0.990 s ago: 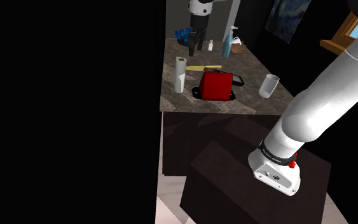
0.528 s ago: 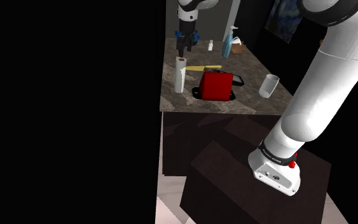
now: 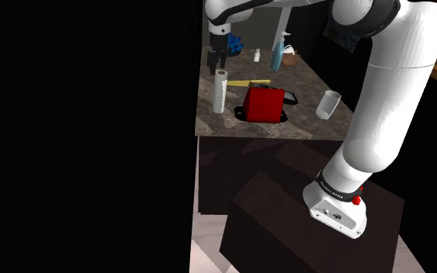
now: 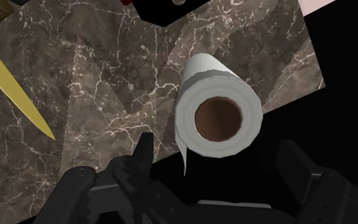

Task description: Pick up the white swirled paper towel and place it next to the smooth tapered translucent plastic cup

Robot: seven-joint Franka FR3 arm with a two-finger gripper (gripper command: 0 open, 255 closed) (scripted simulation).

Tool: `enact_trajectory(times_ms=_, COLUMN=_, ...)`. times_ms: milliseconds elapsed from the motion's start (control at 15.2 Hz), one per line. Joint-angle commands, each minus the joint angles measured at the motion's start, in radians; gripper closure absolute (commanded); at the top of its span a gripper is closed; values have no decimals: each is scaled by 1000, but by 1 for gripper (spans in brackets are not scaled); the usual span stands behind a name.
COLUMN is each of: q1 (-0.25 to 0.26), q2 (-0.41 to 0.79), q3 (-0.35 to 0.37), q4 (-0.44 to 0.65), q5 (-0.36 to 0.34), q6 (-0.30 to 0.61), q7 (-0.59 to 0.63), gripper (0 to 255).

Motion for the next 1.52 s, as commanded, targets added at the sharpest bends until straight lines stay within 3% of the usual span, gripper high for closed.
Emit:
enact_trajectory(times_ms=0, q1=0, q2=9, q3=0, q4=-13, q5=1, q6=22, q7=0, gripper=0)
enact_trajectory(times_ms=660, q1=-1, q2=18, q3=0, q4=-36, q5=1, q6=54, q7=-1, gripper=0)
enact_trajectory(times_ms=726, q1=-1, q2=18, q3=0, q4=-36, q5=1, q6=54, q7=-1, gripper=255)
enact_trajectory(times_ms=1452, q1=-1, q2=10, q3=0, q4=-19, q5=1, q6=30, q7=-1, gripper=255)
